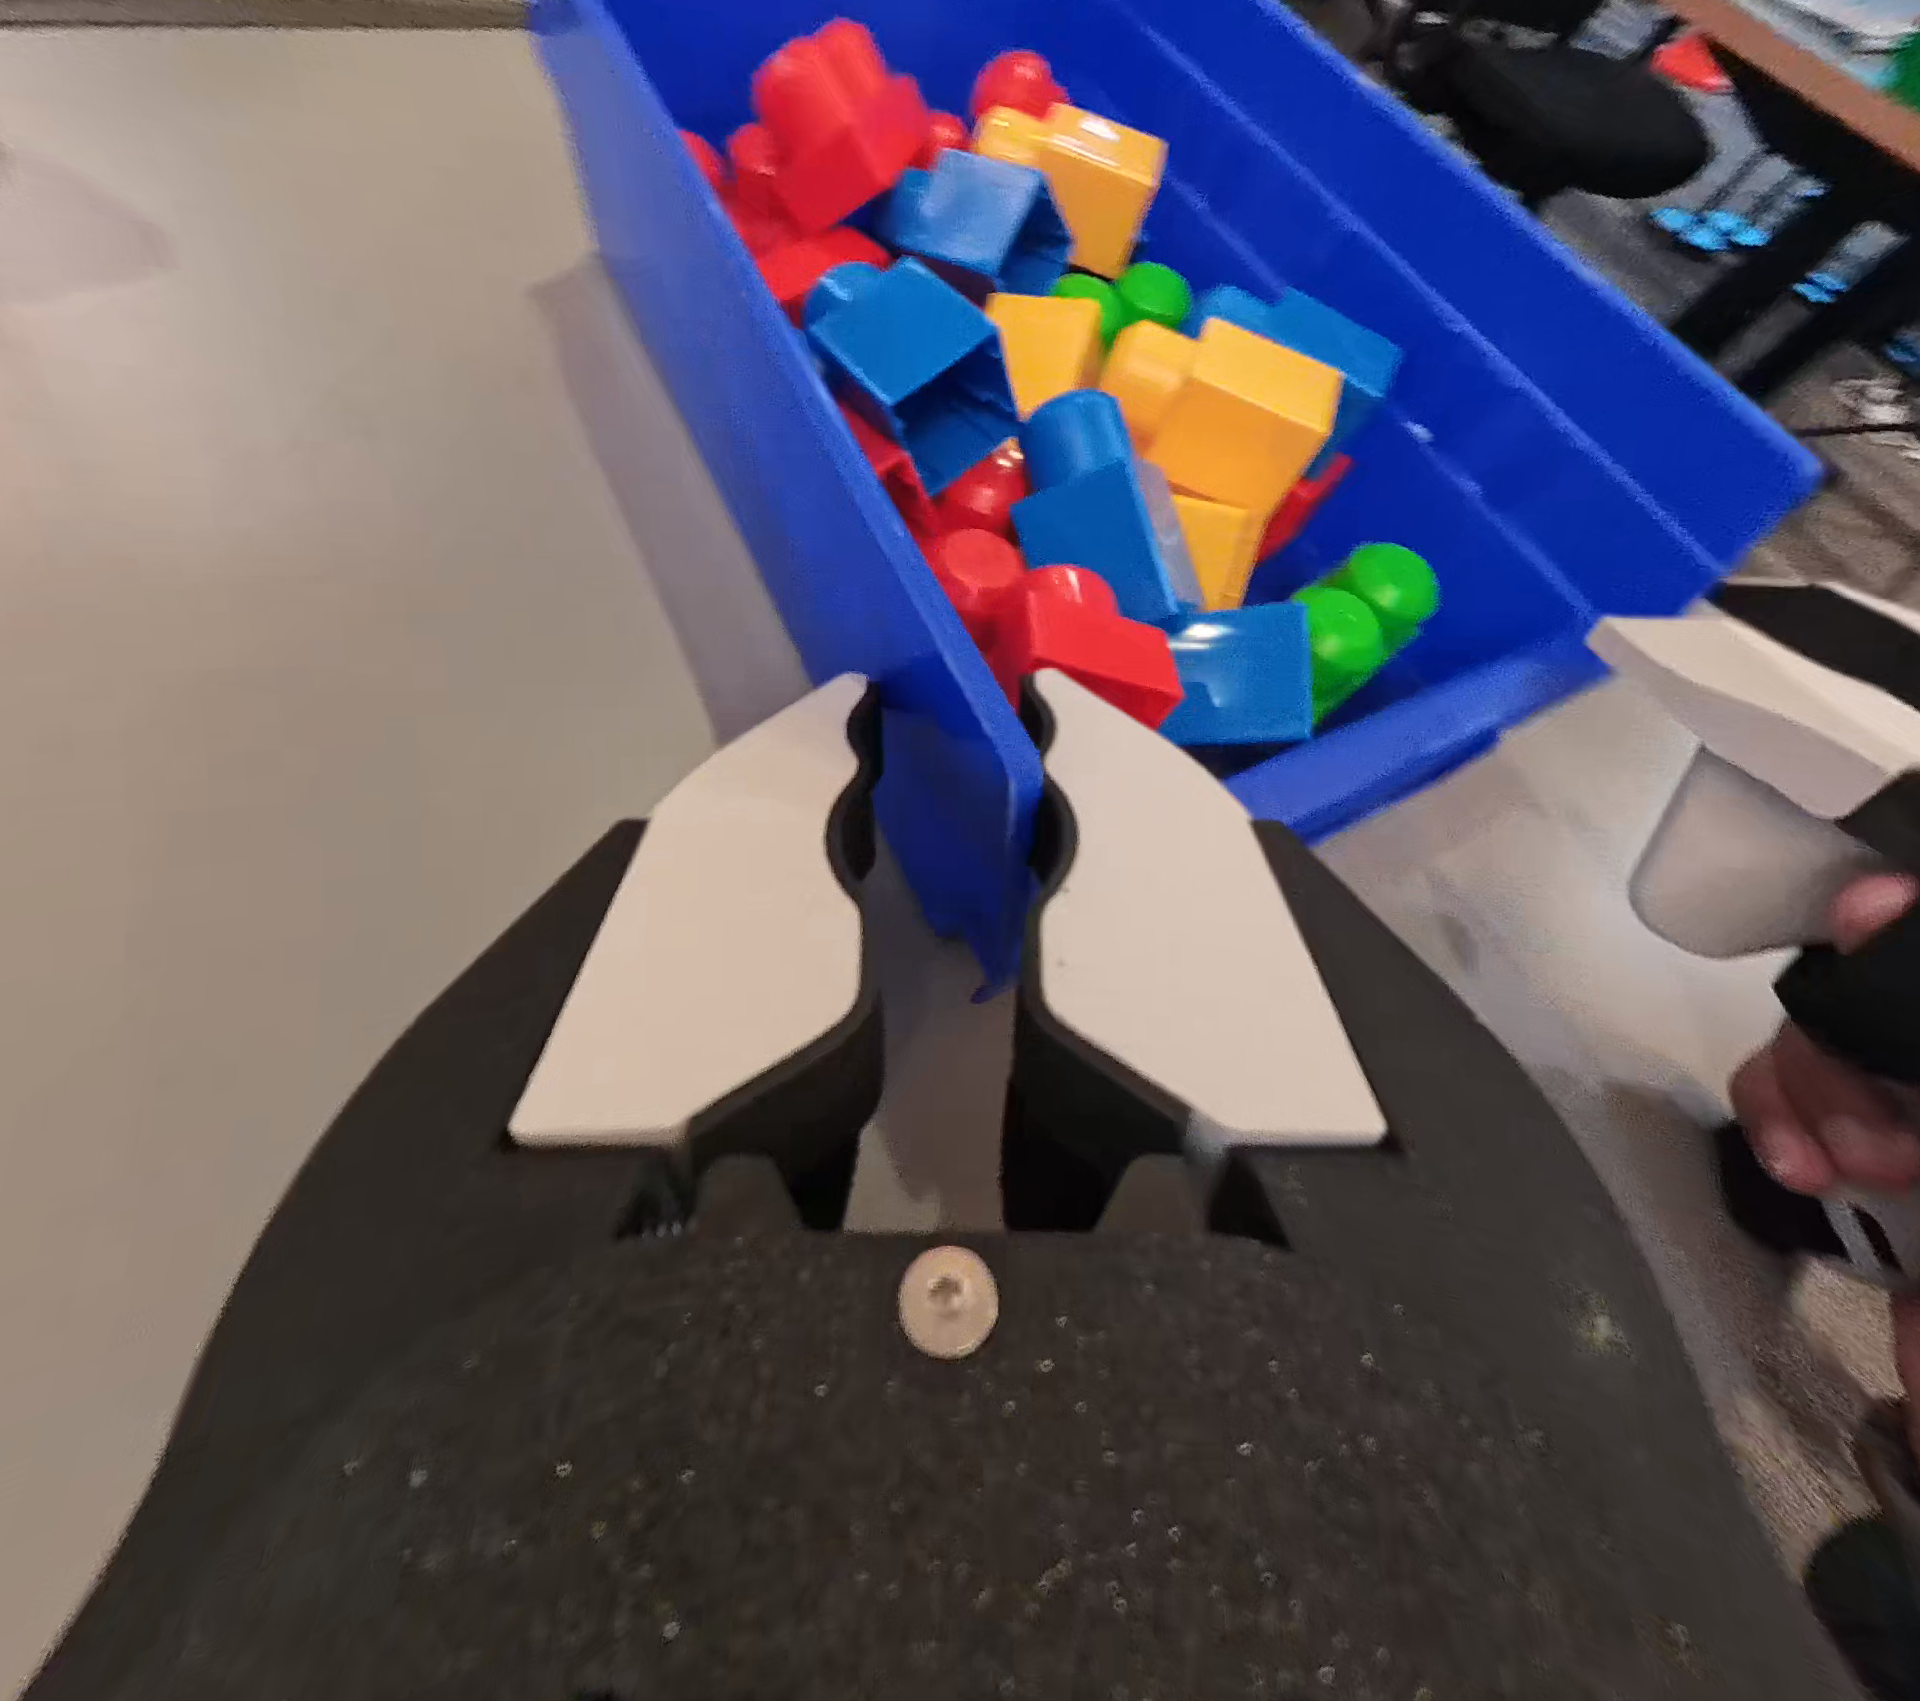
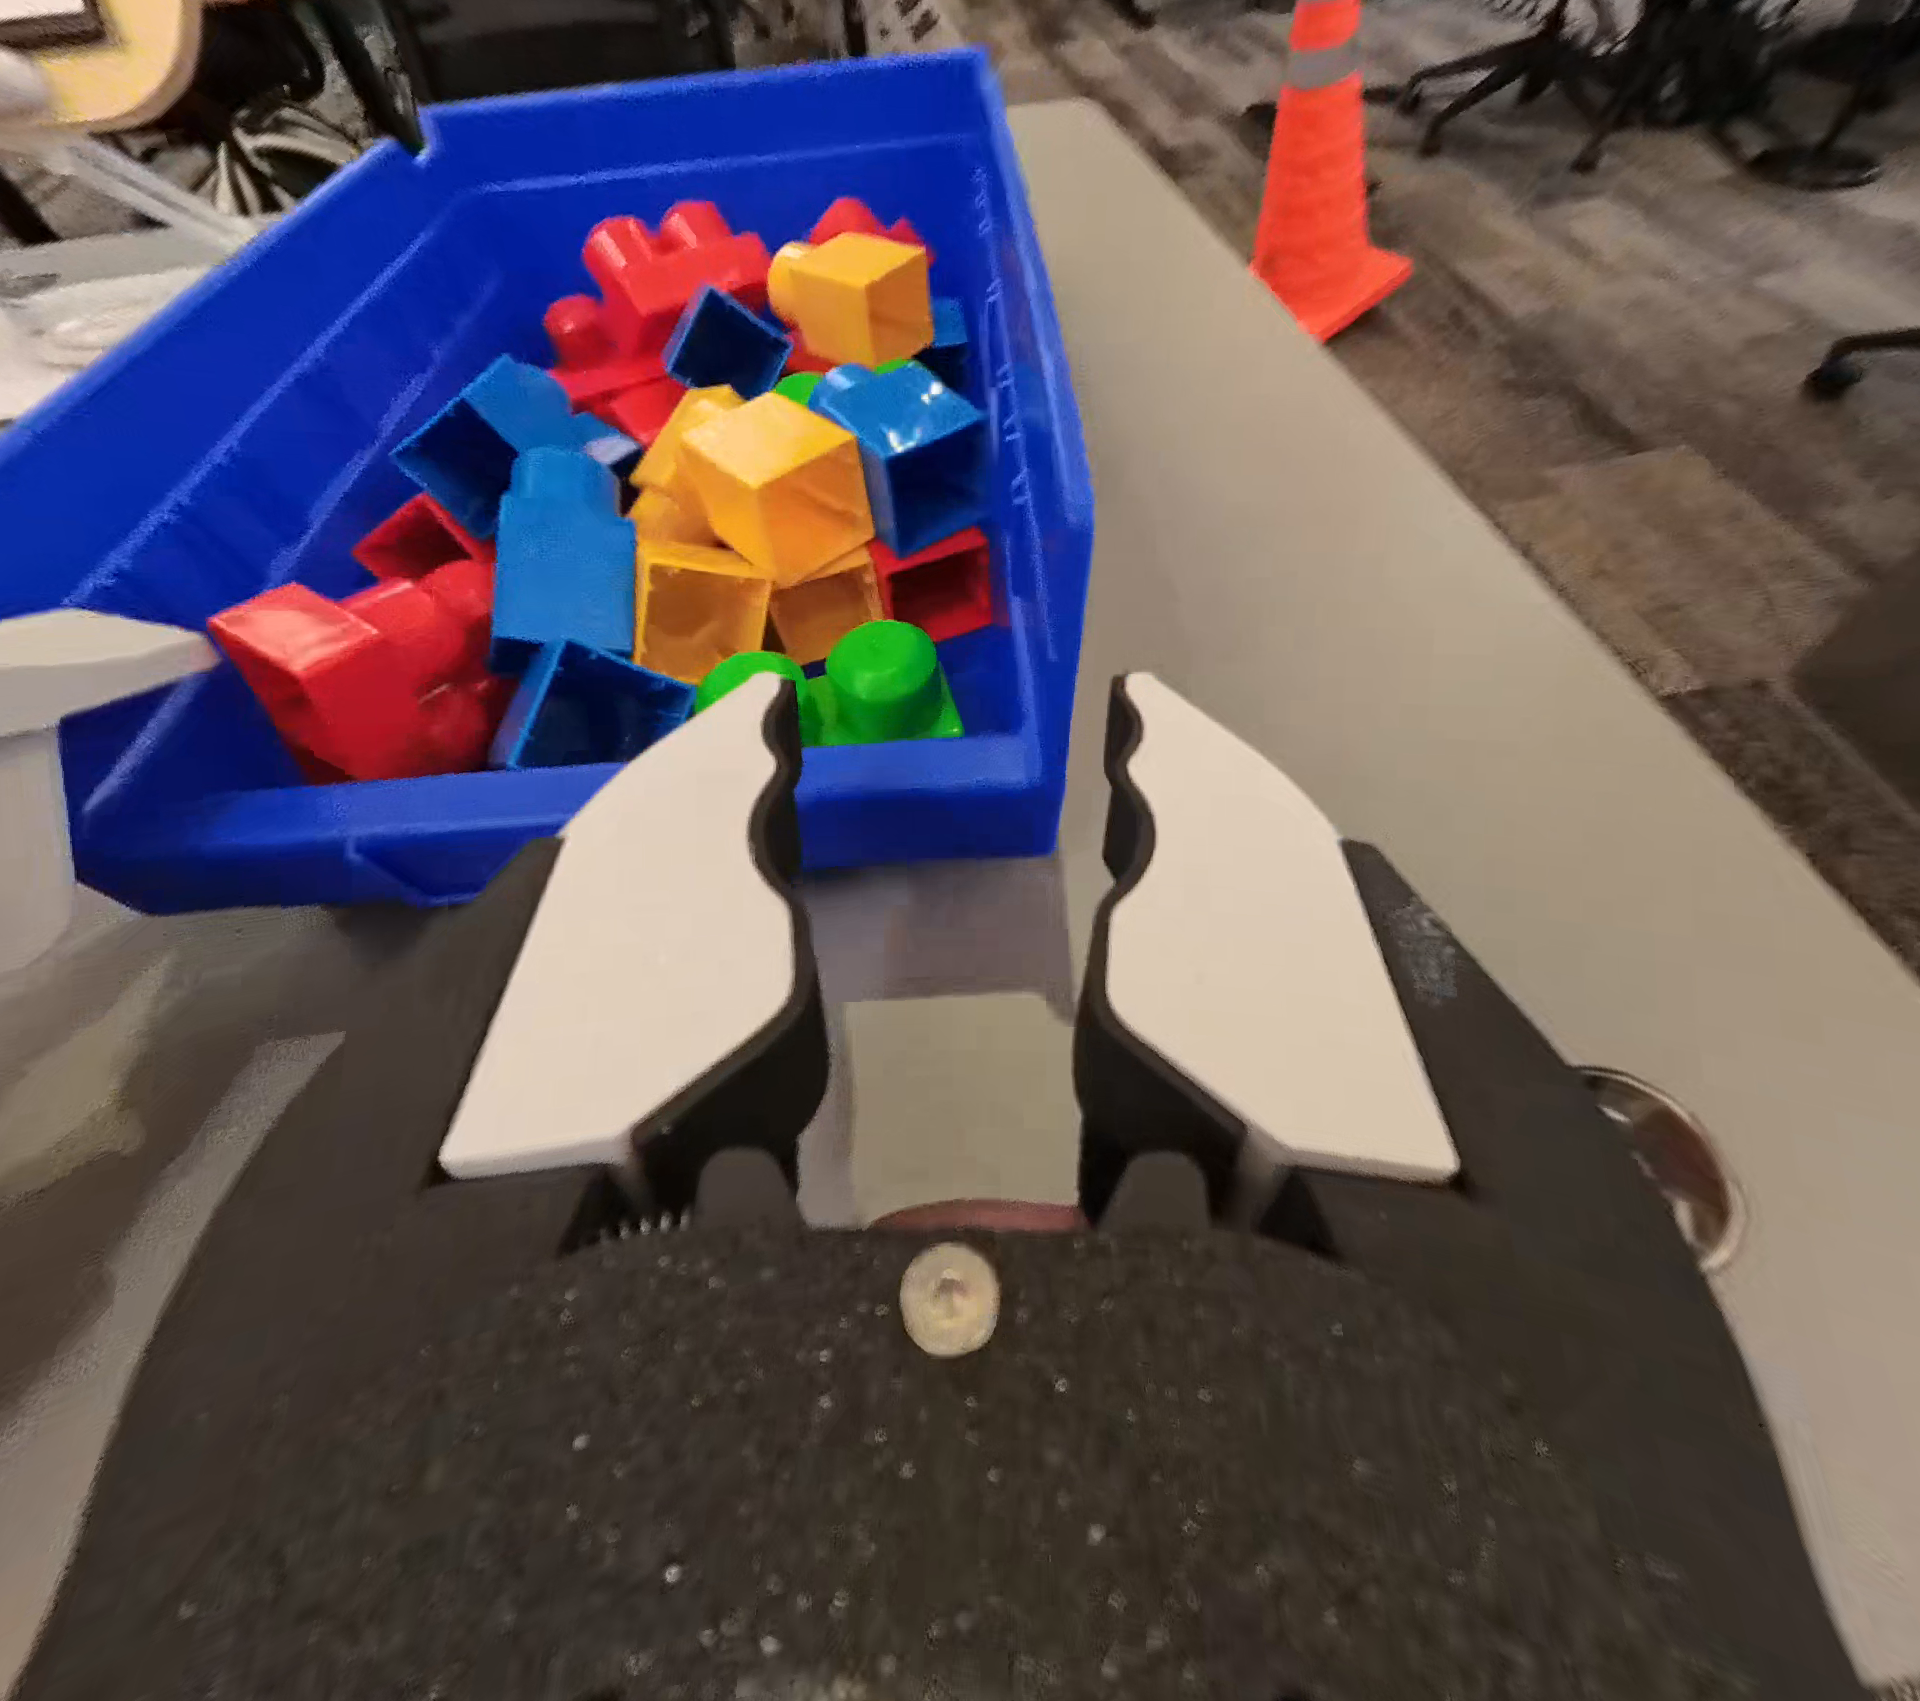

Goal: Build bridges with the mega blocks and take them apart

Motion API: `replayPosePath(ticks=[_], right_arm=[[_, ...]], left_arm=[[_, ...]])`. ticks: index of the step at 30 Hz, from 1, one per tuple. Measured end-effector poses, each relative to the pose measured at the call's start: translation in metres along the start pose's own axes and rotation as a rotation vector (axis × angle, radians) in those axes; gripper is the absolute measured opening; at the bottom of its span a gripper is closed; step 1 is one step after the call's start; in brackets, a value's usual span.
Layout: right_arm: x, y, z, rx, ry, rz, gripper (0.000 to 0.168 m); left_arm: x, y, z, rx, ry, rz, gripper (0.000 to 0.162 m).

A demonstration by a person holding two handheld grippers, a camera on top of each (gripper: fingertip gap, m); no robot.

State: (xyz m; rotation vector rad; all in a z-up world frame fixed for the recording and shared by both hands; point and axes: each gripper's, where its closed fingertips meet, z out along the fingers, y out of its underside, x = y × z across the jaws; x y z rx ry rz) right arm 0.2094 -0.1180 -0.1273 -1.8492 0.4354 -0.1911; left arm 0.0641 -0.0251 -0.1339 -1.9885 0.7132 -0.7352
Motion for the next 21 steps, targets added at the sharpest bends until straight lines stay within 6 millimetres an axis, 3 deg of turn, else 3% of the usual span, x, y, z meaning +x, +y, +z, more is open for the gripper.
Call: replayPosePath(ticks=[2,5,7,10,13,16,21], right_arm=[[-0.008,-0.001,0.006,-0.006,0.007,-0.007,0.054],[-0.017,-0.003,0.012,-0.005,0.001,-0.021,0.033],[-0.026,-0.01,0.004,0.031,0.001,0.02,0.006],[-0.046,-0.021,-0.012,0.076,0.062,-0.017,0.002],[-0.087,-0.036,-0.028,0.164,0.02,0.008,0.003],[-0.142,-0.043,-0.034,0.178,-0.063,-0.001,0.003],[-0.243,-0.027,-0.022,0.114,-0.223,-0.017,0.003]], left_arm=[[-0.013,-0.002,-0.004,0.01,-0.057,-0.011,0.017],[-0.032,-0.004,-0.013,0.035,-0.124,-0.01,0.007],[-0.041,-0.004,-0.021,0.045,-0.152,0.013,0.005],[-0.051,-0.009,-0.044,0.069,-0.175,0.038,0.004],[-0.075,-0.018,-0.08,0.124,-0.219,0.064,0.003],[-0.114,-0.024,-0.125,0.152,-0.292,0.048,0.003],[-0.19,-0.01,-0.195,0.137,-0.464,0.029,0.003]])
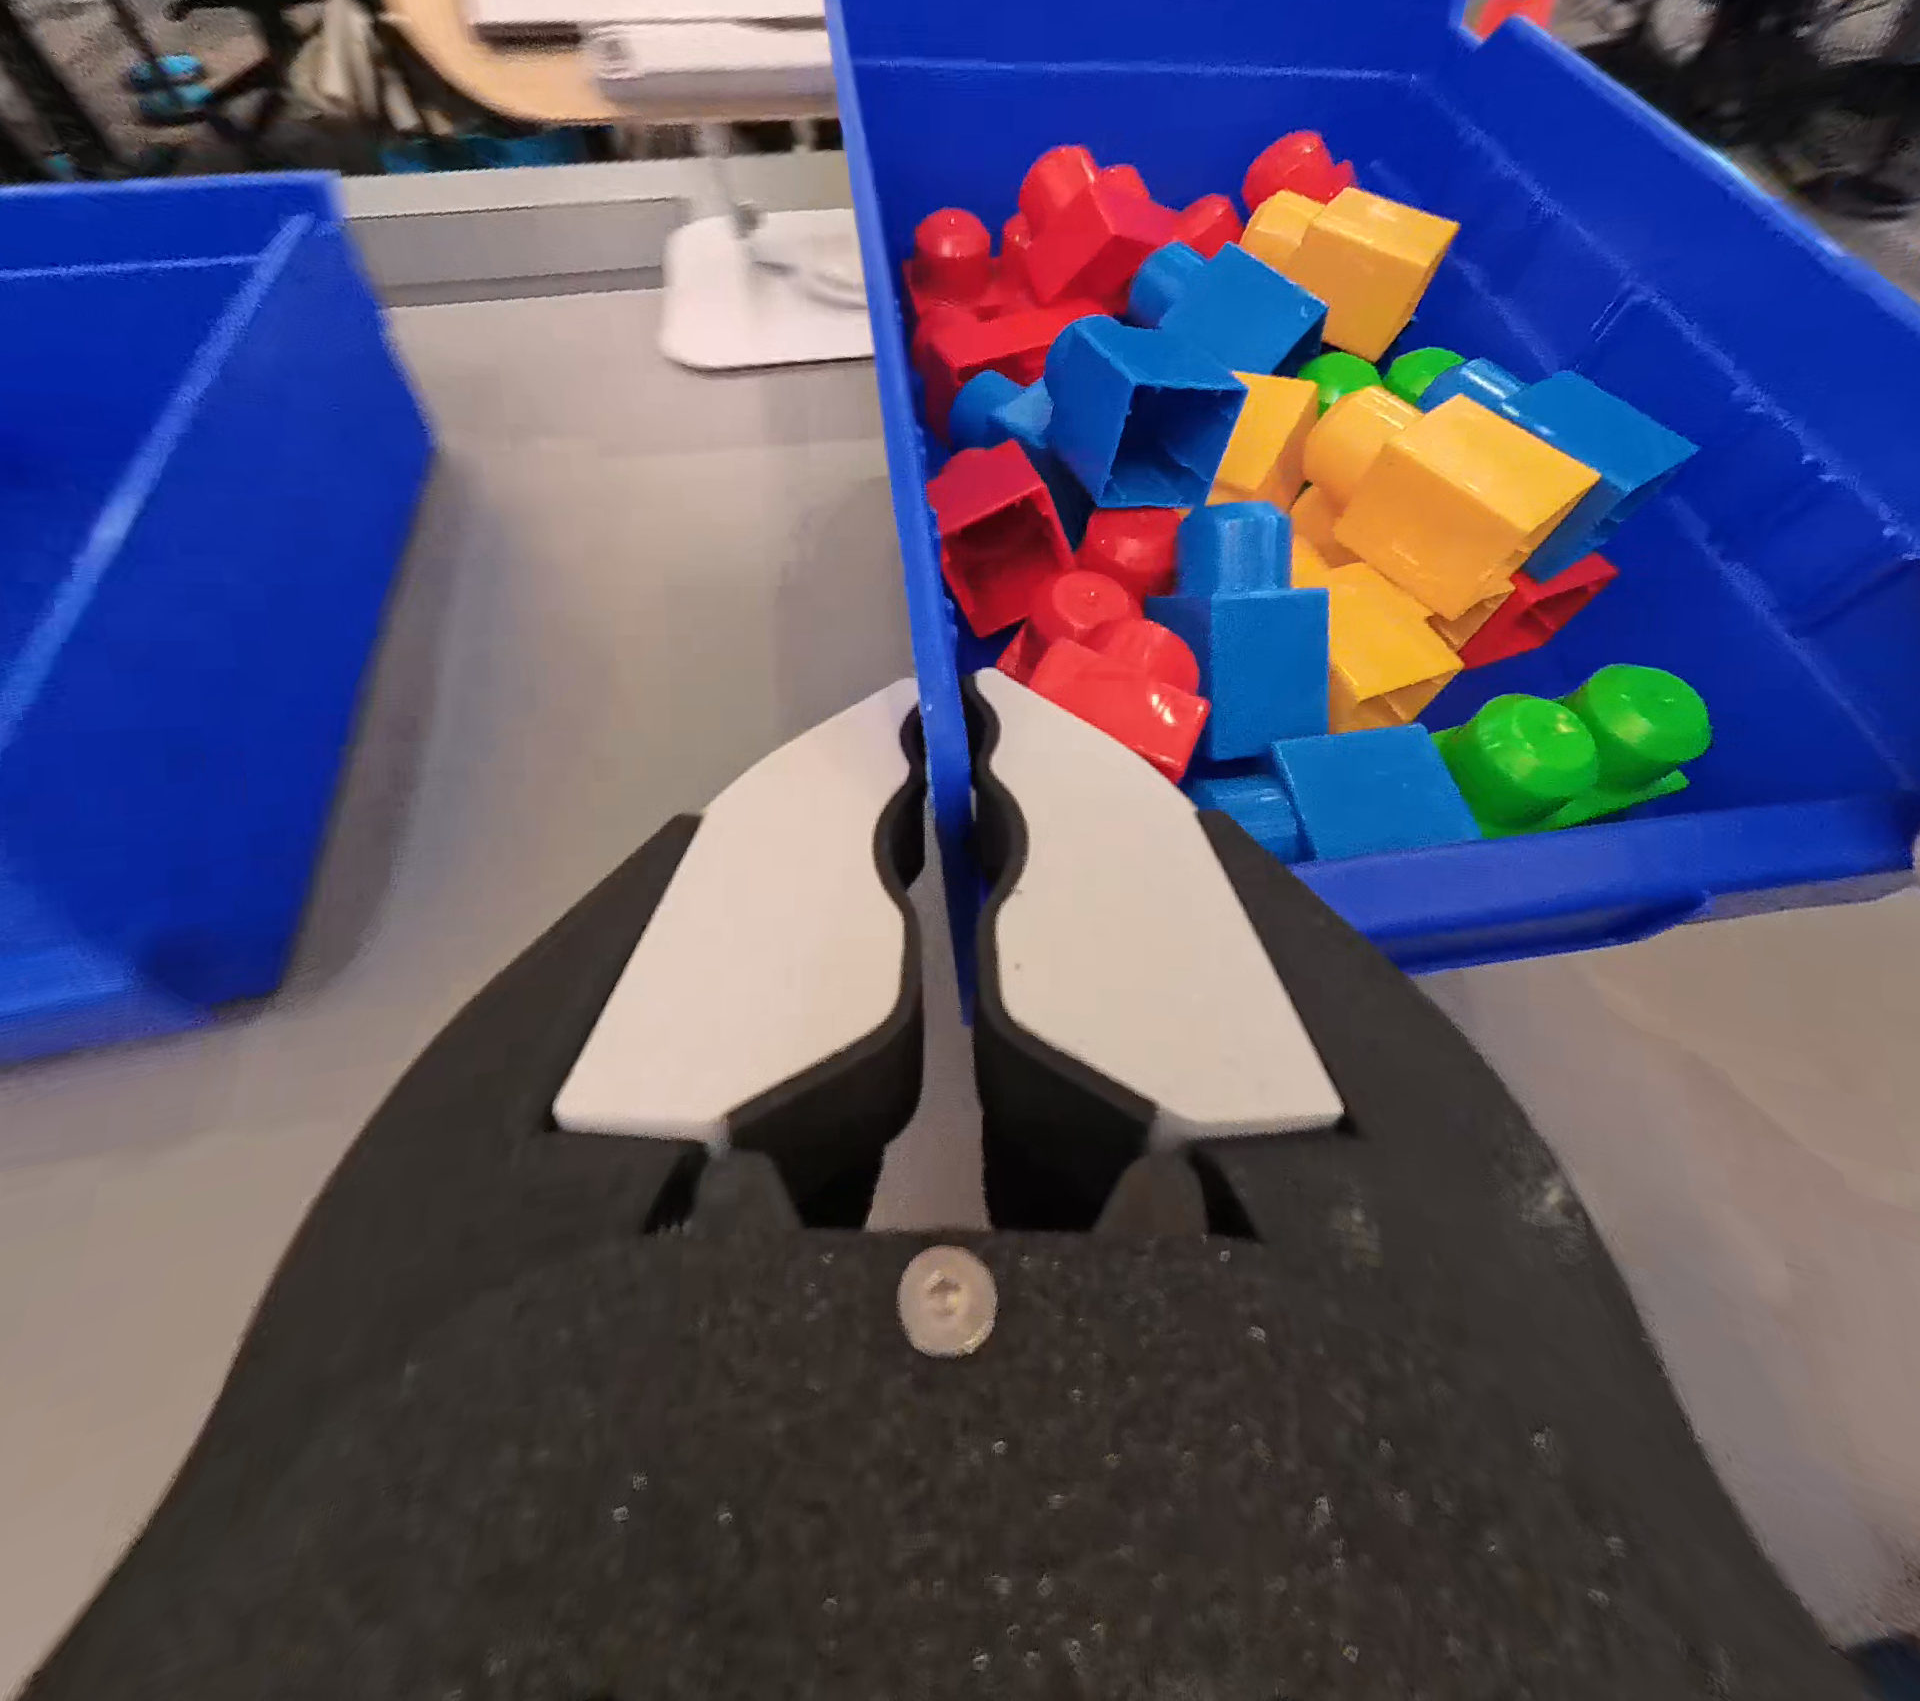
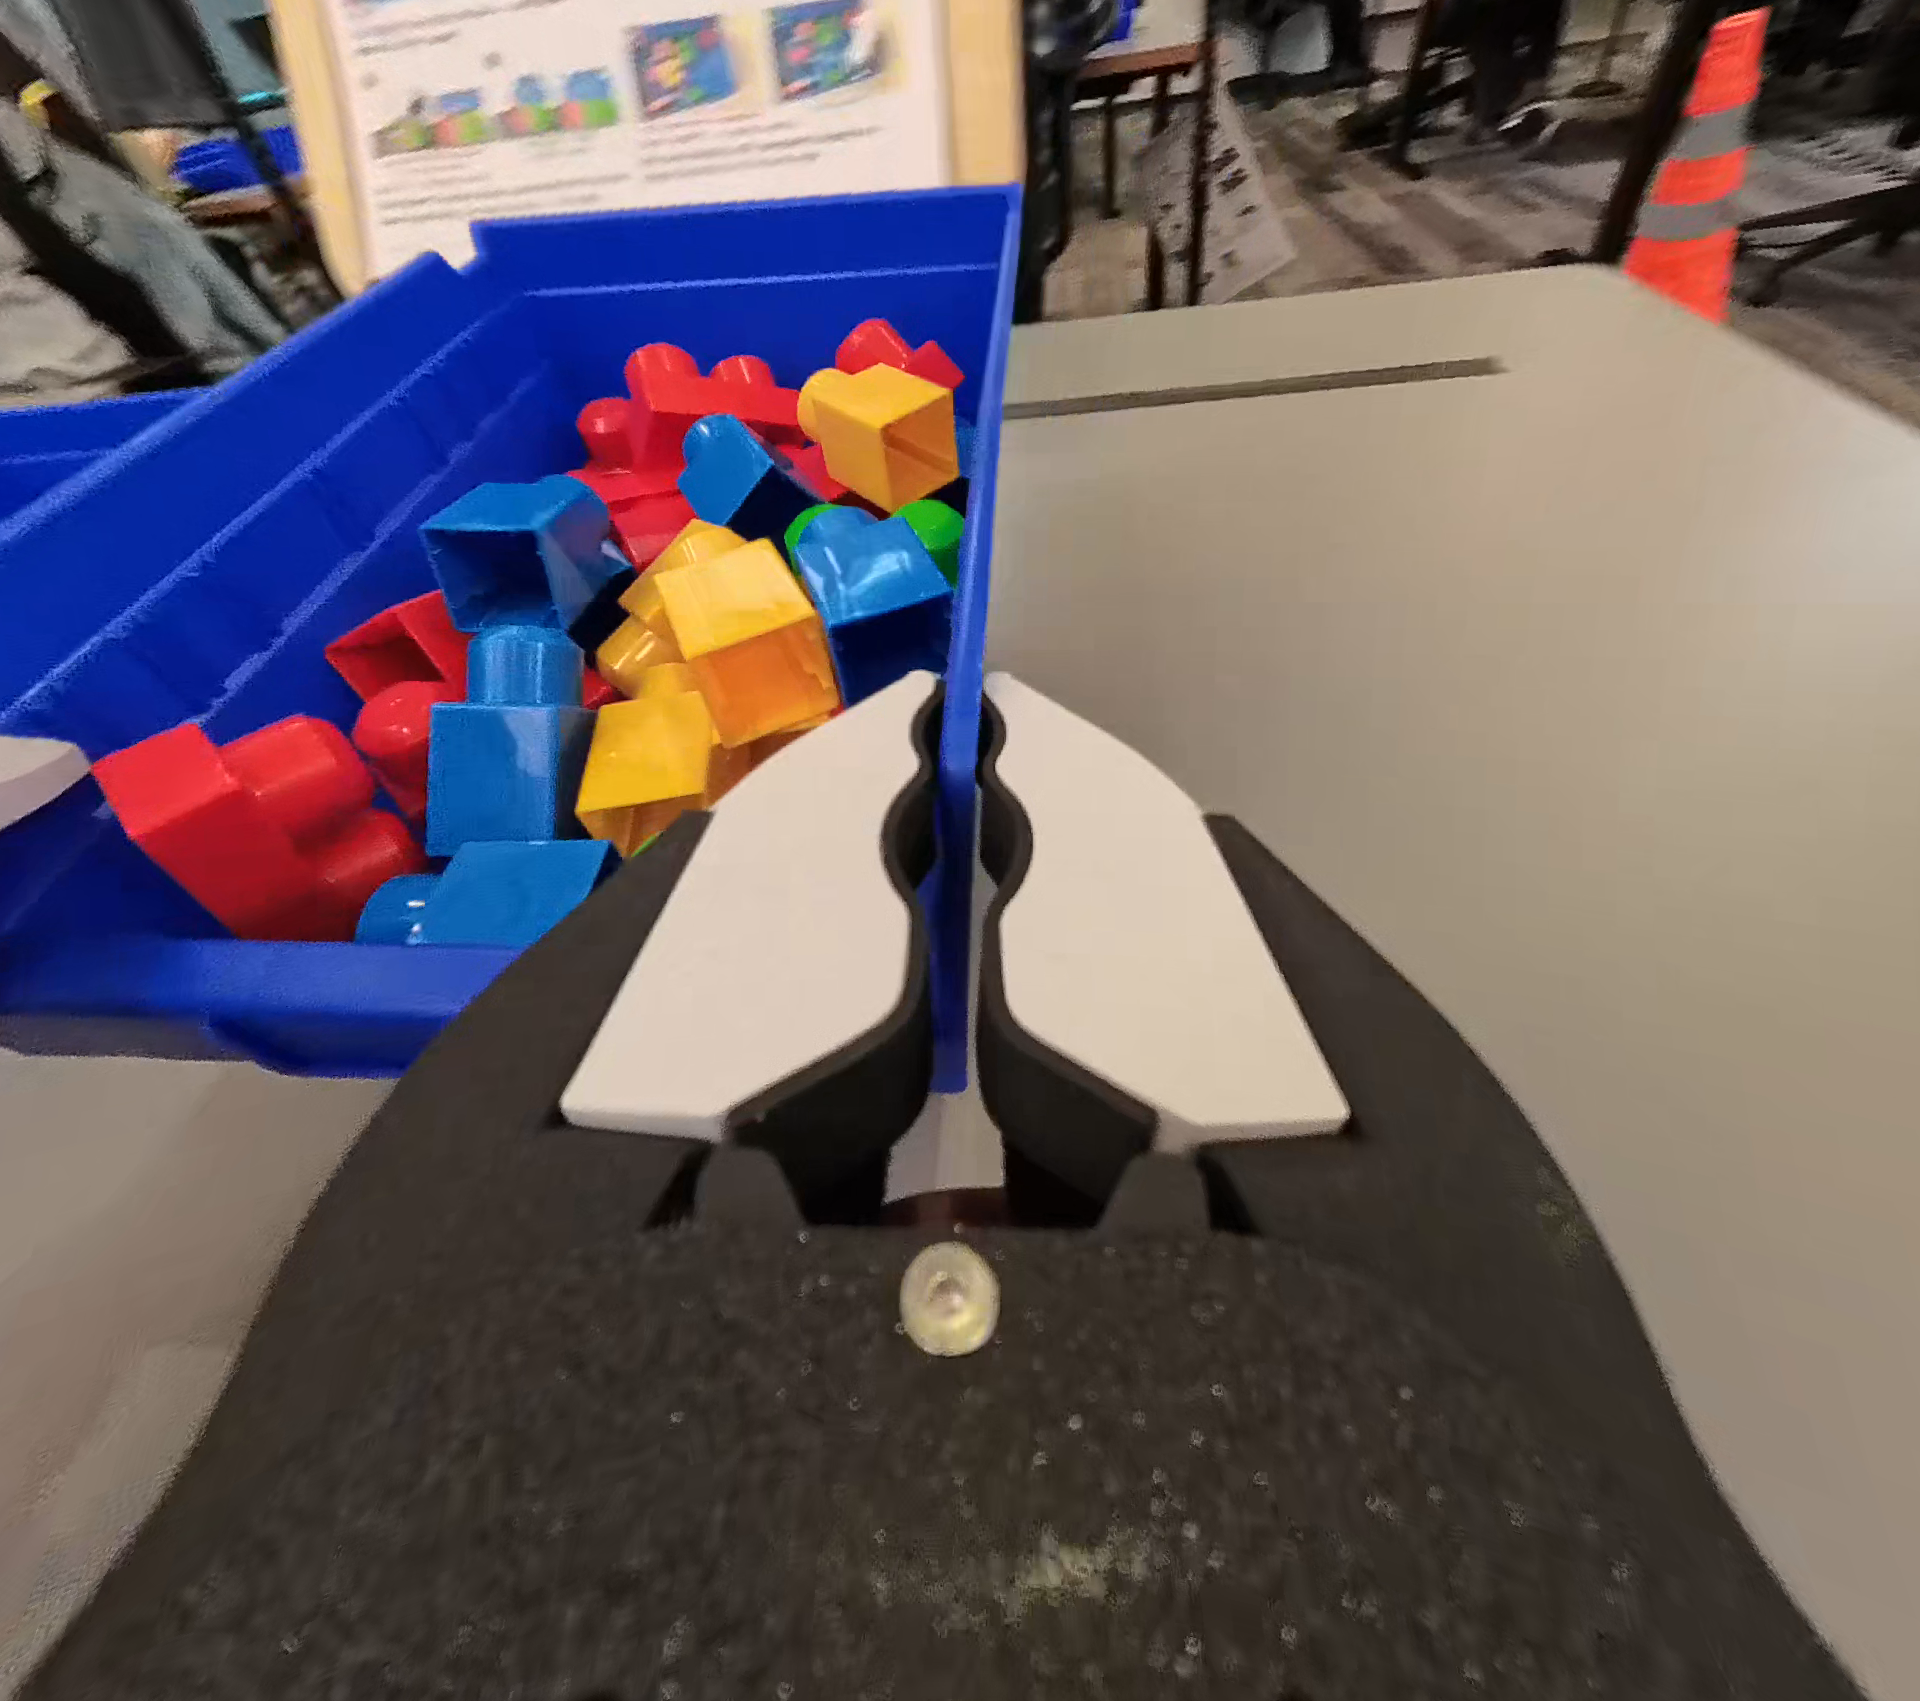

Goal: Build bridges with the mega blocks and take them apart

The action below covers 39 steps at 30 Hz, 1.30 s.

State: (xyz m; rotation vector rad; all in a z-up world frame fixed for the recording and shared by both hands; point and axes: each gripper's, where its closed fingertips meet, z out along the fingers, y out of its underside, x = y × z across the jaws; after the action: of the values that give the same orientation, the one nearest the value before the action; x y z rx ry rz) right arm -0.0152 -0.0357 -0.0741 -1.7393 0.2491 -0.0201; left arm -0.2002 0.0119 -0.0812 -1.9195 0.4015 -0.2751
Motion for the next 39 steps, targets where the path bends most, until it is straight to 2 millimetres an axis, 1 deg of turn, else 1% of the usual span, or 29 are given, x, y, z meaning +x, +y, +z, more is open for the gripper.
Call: replayPosePath(ticks=[3,5,7,8,11,12,13,15,16,17,18,19,20,21,22,23,24,25,27,30,31,32,35,37,39], right_arm=[[-0.047,0.017,0.017,-0.046,-0.065,-0.03,0.002],[-0.068,0.029,0.026,-0.078,-0.097,-0.043,0.002],[-0.08,0.041,0.033,-0.107,-0.12,-0.041,0.003],[-0.083,0.043,0.035,-0.09,-0.129,-0.05,0.003],[-0.085,0.046,0.038,-0.083,-0.131,-0.075,0.004],[-0.088,0.047,0.038,-0.09,-0.165,-0.09,0.011],[-0.091,0.052,0.035,-0.125,-0.205,-0.109,0.02],[-0.092,0.059,0.023,-0.169,-0.273,-0.12,0.041],[-0.091,0.062,0.012,-0.172,-0.306,-0.126,0.042],[-0.088,0.061,0.001,-0.154,-0.316,-0.133,0.042],[-0.088,0.057,-0.009,-0.119,-0.332,-0.146,0.042],[-0.088,0.055,-0.019,-0.095,-0.342,-0.165,0.041],[-0.09,0.055,-0.027,-0.083,-0.348,-0.181,0.04],[-0.098,0.055,-0.036,-0.068,-0.381,-0.189,0.039],[-0.11,0.056,-0.045,-0.054,-0.431,-0.193,0.035],[-0.121,0.058,-0.052,-0.052,-0.467,-0.199,0.033],[-0.135,0.062,-0.058,-0.059,-0.505,-0.208,0.032],[-0.149,0.066,-0.063,-0.071,-0.544,-0.222,0.032],[-0.177,0.073,-0.069,-0.091,-0.601,-0.253,0.032],[-0.212,0.085,-0.075,-0.128,-0.674,-0.286,0.032],[-0.222,0.088,-0.076,-0.139,-0.693,-0.29,0.032],[-0.232,0.091,-0.077,-0.151,-0.706,-0.294,0.032],[-0.259,0.103,-0.073,-0.202,-0.747,-0.303,0.032],[-0.278,0.109,-0.068,-0.241,-0.771,-0.307,0.034],[-0.295,0.112,-0.059,-0.273,-0.778,-0.304,0.035]], left_arm=[[-0.049,0.016,-0.009,-0.023,-0.074,-0.024,0.003],[-0.071,0.027,-0.011,-0.042,-0.098,-0.043,0.003],[-0.085,0.038,-0.008,-0.066,-0.11,-0.057,0.003],[-0.088,0.044,-0.006,-0.077,-0.115,-0.06,0.003],[-0.091,0.055,-0.002,-0.083,-0.123,-0.061,0.004],[-0.085,0.055,-0.002,-0.085,-0.084,-0.063,0.014],[-0.079,0.058,-0.005,-0.116,-0.037,-0.075,0.029],[-0.076,0.063,-0.019,-0.172,0.039,-0.124,0.07],[-0.08,0.062,-0.032,-0.174,0.072,-0.149,0.072],[-0.09,0.059,-0.045,-0.161,0.079,-0.169,0.071],[-0.106,0.057,-0.059,-0.147,0.065,-0.177,0.071],[-0.128,0.055,-0.072,-0.14,0.031,-0.173,0.072],[-0.157,0.054,-0.082,-0.136,-0.025,-0.157,0.073],[-0.192,0.053,-0.09,-0.128,-0.101,-0.134,0.074],[-0.231,0.051,-0.095,-0.107,-0.192,-0.108,0.074],[-0.27,0.046,-0.097,-0.073,-0.277,-0.09,0.071],[-0.302,0.043,-0.094,-0.048,-0.323,-0.083,0.07],[-0.325,0.042,-0.086,-0.042,-0.328,-0.092,0.07],[-0.352,0.042,-0.064,-0.043,-0.296,-0.123,0.069],[-0.382,0.043,-0.033,-0.063,-0.325,-0.121,0.066],[-0.388,0.042,-0.025,-0.063,-0.331,-0.119,0.063],[-0.391,0.042,-0.017,-0.061,-0.328,-0.122,0.057],[-0.391,0.046,-0.002,-0.068,-0.309,-0.146,0.038],[-0.383,0.045,0.001,-0.05,-0.269,-0.157,0.012],[-0.38,0.046,-0.002,-0.049,-0.277,-0.156,0.011]])
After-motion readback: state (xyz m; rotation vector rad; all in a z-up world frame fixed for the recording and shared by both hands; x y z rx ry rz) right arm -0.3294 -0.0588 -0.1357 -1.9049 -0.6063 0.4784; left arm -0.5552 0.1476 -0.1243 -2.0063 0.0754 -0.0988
